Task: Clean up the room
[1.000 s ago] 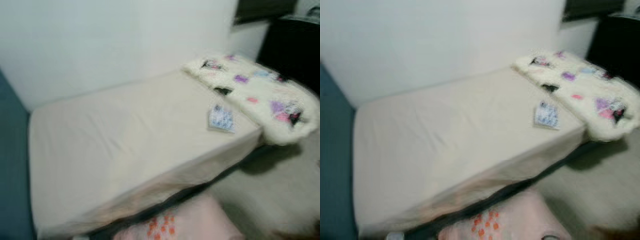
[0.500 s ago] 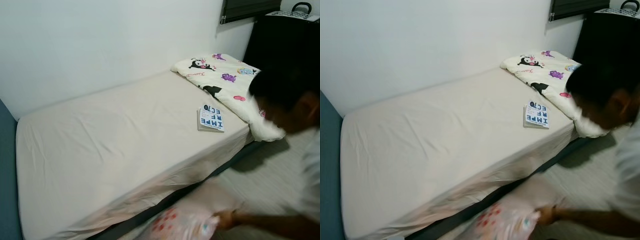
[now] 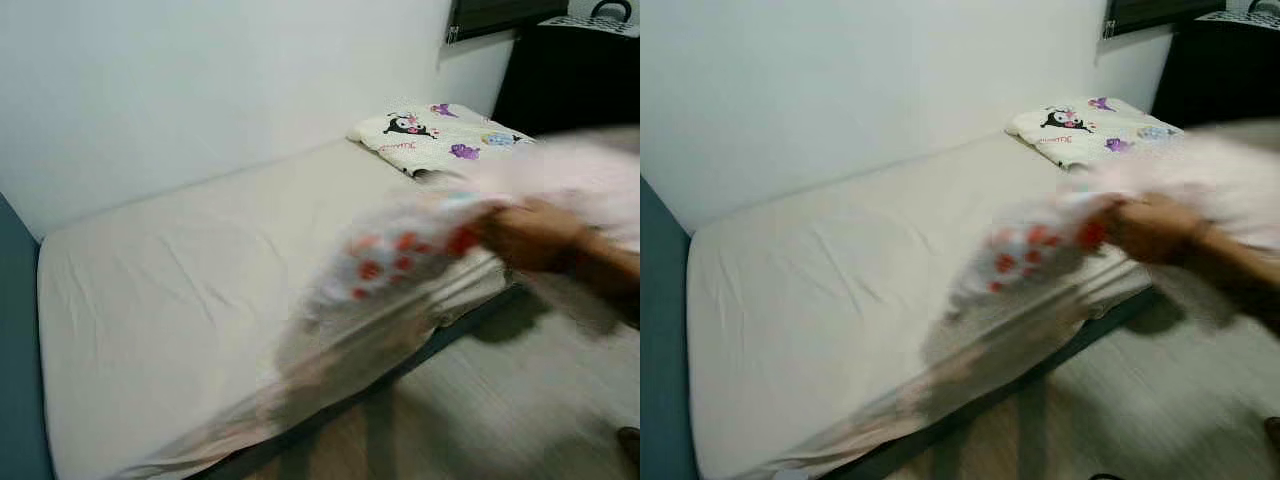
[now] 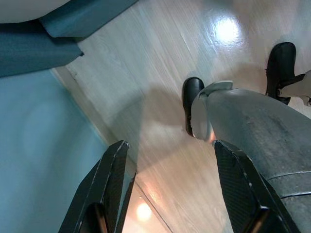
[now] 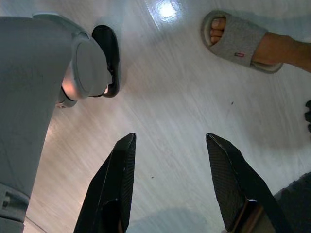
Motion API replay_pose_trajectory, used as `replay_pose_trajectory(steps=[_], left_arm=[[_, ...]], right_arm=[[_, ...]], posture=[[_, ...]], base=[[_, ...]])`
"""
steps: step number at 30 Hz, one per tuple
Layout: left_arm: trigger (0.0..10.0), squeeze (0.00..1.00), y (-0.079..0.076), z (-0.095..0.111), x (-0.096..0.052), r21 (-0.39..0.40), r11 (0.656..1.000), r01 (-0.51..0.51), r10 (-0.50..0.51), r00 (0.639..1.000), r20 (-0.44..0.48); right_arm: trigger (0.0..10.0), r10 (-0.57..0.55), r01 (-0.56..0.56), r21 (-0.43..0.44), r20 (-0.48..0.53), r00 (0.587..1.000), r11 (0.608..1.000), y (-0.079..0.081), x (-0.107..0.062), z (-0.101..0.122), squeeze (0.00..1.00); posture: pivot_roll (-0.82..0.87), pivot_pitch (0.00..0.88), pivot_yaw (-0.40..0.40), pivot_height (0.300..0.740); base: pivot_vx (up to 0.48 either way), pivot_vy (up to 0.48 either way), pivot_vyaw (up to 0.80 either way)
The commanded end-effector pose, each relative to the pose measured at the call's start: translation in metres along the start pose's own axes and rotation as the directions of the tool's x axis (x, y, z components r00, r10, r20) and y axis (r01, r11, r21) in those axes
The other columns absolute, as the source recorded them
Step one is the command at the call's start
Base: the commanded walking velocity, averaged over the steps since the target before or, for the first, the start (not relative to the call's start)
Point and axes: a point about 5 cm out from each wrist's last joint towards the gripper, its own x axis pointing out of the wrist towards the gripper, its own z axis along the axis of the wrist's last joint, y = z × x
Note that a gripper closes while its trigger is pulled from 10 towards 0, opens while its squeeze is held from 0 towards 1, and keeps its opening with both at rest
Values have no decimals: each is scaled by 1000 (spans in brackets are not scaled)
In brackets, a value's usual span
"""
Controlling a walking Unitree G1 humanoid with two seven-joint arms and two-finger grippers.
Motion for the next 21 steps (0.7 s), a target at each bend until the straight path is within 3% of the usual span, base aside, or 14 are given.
replay_pose_trajectory(steps=[1,17,21], left_arm=[[10000,0,-1,-6,0,-1,1000,-2,2,1000,-16],[10000,0,-7,-5,0,20,1000,14,-14,1000,-16],[10000,0,-1,0,0,8,1000,-6,6,1000,1]], right_arm=[[10000,10,-10,-1,-6,1000,1000,2,0,-3,0],[10000,-10,10,15,-20,1000,1000,3,0,-8,0],[10000,-69,68,49,0,998,996,-8,-1,-6,0]], posture=[[-80,34,40,740],[-77,33,46,740],[-76,33,39,740]], base=[[0,0,0],[0,0,0],[0,0,-756]])
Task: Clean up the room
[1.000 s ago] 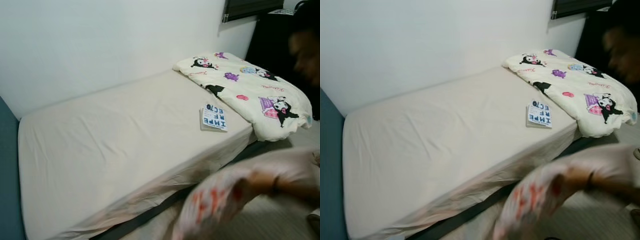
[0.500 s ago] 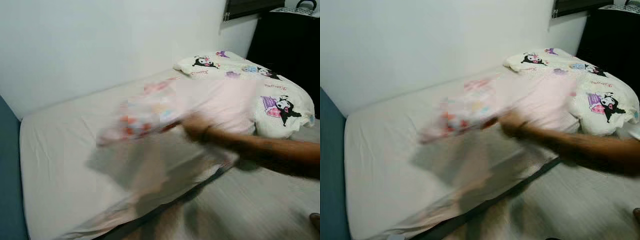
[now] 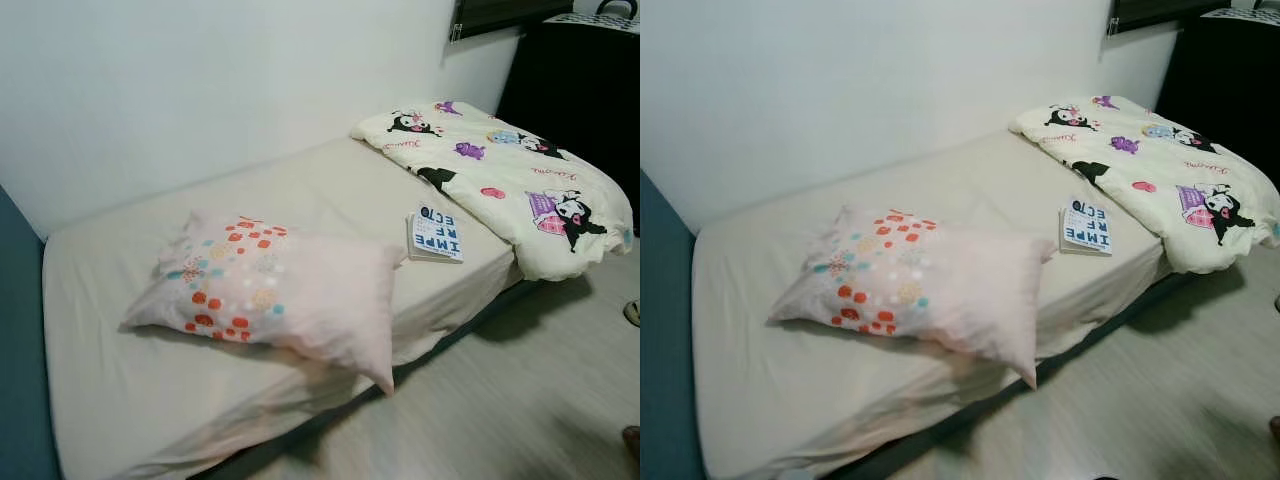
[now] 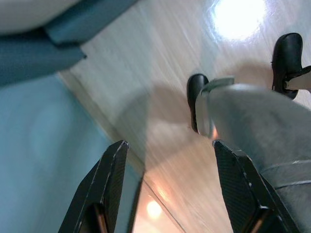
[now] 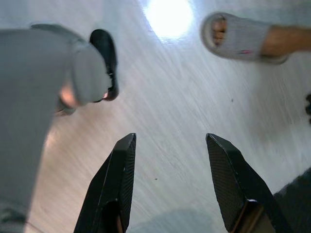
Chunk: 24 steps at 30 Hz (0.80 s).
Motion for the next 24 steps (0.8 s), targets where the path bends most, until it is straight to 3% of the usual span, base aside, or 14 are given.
replay_pose_trajectory(steps=[1,8,13,16,24], left_arm=[[10000,0,4,3,0,-13,1000,-14,14,1000,11],[10000,0,6,7,0,-62,998,-10,13,999,36],[10000,0,5,10,0,-58,998,-3,5,999,45],[10000,0,3,11,0,-56,998,-8,10,999,47],[10000,0,-6,15,2,-58,998,5,-2,998,60]], right_arm=[[10000,-21,21,29,-11,1000,999,-3,0,-7,0],[10000,-62,55,88,79,995,995,-14,0,14,0],[10000,-45,27,82,219,975,996,-19,-3,57,0],[10000,-16,6,36,268,963,999,-16,-5,78,0],[10000,25,-31,18,276,961,999,-5,-6,82,0]], posture=[[-76,33,39,740],[-86,35,38,740],[-98,41,40,740],[-98,42,38,740],[-92,46,36,740]], base=[[0,0,-756],[0,0,-456],[0,-74,0],[0,-458,800],[0,-458,800]])
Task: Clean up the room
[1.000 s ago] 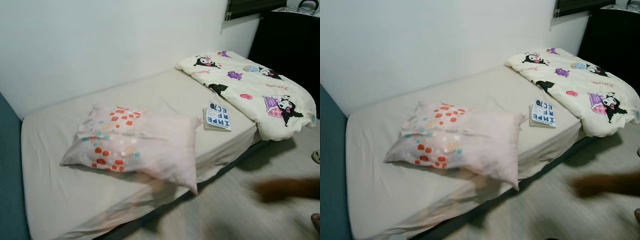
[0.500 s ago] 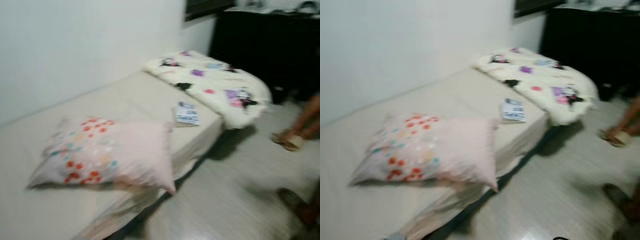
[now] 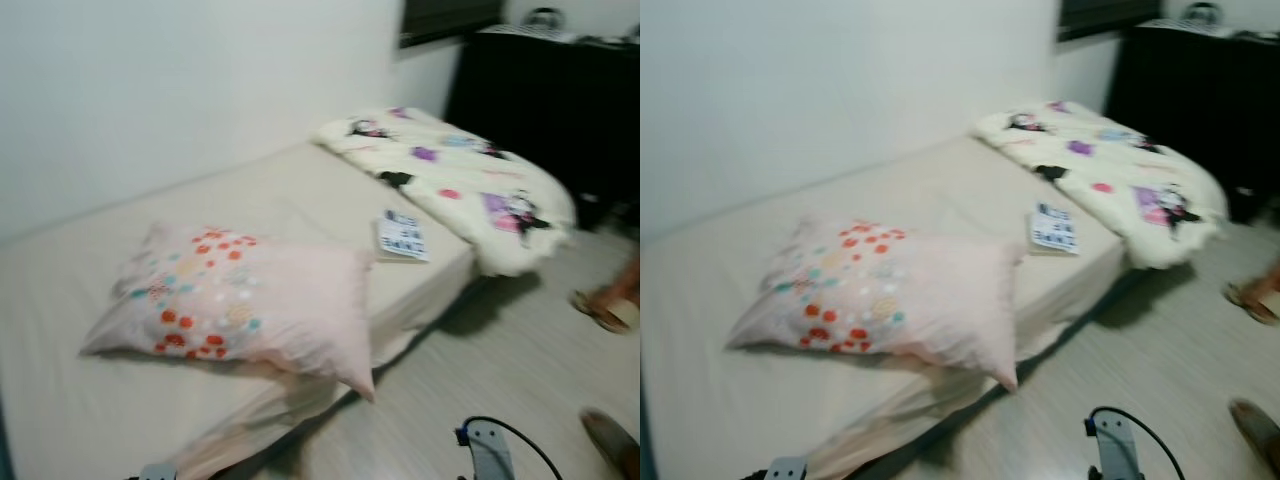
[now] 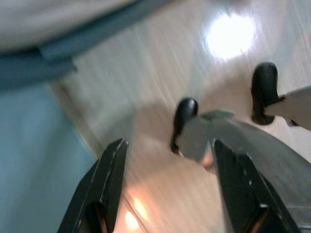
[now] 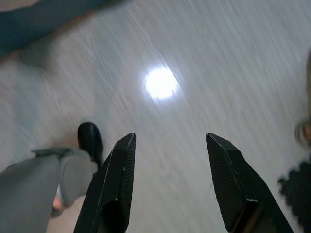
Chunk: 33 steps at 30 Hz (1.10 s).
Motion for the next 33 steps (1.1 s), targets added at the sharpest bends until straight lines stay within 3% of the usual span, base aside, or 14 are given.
replay_pose_trajectory(steps=[1,11,15,23,28,33], left_arm=[[10000,0,-1,0,0,11,1000,2,-2,1000,-2],[10000,0,-2,-6,0,12,1000,3,-3,1000,-20],[10000,0,-14,-13,0,12,1000,12,-12,999,-30],[10000,0,-29,-16,1,10,1000,24,-24,999,-29],[10000,0,-9,1,1,-9,1000,0,0,1000,12],[10000,0,-1,8,1,-11,1000,-4,4,1000,31]], right_arm=[[10000,28,-28,-4,-33,999,1000,8,-1,-10,0],[10000,18,-17,8,-68,998,1000,5,-3,-21,0],[10000,20,-19,32,-36,999,999,2,-2,-16,0],[10000,-5,6,35,-12,1000,999,-2,-1,-8,0],[10000,-26,25,41,30,999,999,-8,0,5,0],[10000,-23,22,43,42,999,999,-9,0,9,0]], posture=[[-93,48,36,740],[-96,54,37,740],[-96,54,37,740],[-98,55,37,740],[-103,56,34,740],[-105,56,32,740]], base=[[0,-454,800],[0,-458,239],[0,-458,0],[0,-458,792],[0,-261,791],[0,0,791]])
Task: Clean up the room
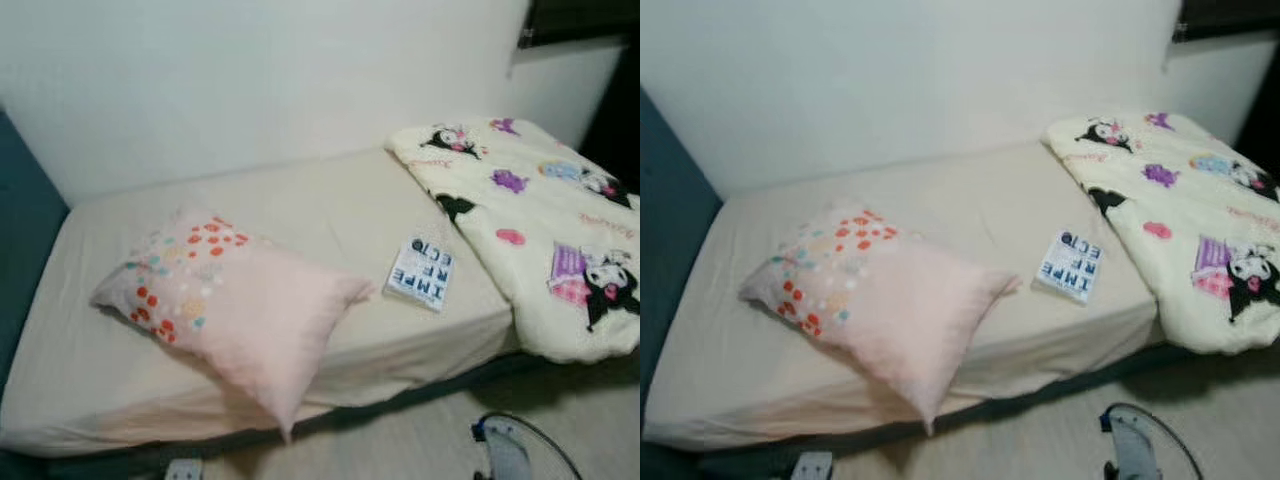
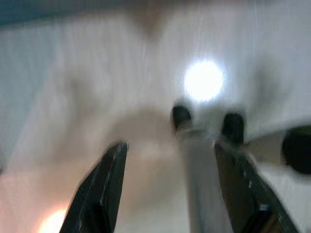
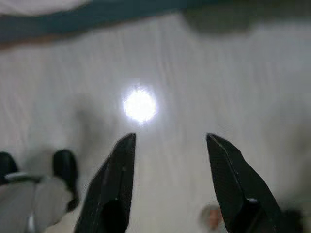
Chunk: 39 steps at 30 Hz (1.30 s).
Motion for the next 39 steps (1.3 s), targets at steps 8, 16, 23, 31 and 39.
replay_pose_trajectory(steps=[8,16,23,31,39], left_arm=[[10000,0,12,-11,-3,-21,1000,-9,9,1000,-28],[10000,0,9,-12,-3,-13,1000,-12,12,999,-30],[10000,0,6,-11,-2,-10,1000,-8,7,1000,-28],[10000,0,6,-8,-2,-47,999,-10,10,1000,-8],[10000,0,6,-11,-2,-47,999,-8,8,1000,-13]], right_arm=[[10000,22,-22,-7,6,1000,1000,11,1,2,0],[10000,44,-45,27,42,998,999,19,1,7,0],[10000,111,-167,238,232,966,957,25,1,43,0],[10000,170,-291,279,387,906,915,31,-1,82,0],[10000,224,-458,415,498,837,786,35,-5,95,1000]], posture=[[-109,56,32,740],[-109,49,31,740],[-112,45,33,740],[-113,49,31,740],[-117,56,32,740]], base=[[0,0,793],[459,0,0],[480,0,0],[431,0,0],[31,0,0]])
